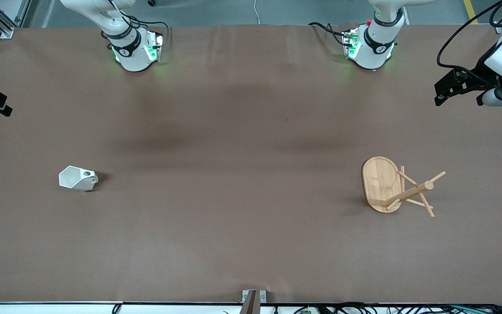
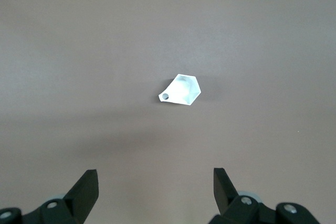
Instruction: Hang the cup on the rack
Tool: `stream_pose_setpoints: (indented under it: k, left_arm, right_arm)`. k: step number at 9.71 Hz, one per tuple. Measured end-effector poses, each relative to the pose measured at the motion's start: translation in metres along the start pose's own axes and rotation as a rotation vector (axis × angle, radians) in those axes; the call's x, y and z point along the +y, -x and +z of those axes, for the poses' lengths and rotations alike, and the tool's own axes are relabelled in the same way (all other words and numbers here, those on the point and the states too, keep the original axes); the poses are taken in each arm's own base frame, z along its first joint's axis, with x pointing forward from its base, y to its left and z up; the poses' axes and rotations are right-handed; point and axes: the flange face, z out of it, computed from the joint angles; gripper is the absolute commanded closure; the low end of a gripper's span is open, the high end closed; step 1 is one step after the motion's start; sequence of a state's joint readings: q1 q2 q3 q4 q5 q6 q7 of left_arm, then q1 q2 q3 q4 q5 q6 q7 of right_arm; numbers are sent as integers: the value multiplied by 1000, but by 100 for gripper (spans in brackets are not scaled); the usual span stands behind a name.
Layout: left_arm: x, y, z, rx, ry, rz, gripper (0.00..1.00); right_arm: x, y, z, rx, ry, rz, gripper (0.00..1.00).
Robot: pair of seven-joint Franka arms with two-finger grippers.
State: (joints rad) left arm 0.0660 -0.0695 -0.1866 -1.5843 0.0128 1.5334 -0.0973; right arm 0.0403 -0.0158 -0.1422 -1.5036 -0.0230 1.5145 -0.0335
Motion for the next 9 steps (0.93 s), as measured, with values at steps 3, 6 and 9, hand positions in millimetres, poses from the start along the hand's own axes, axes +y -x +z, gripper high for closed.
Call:
stream_pose_setpoints:
  k: [3,6,9]
  left_arm:
    - [-1,0,0,0,0,-1,0]
    - [-3,-1,-3,6,1,-5,0]
    - [-3,-1,-3,7,1,-5,0]
  right_arm:
    - [1,0,1,0,-11,-17,3]
    - [1,0,2,-3,-17,-58,3]
    - [1,0,4,-7,-18,-66,3]
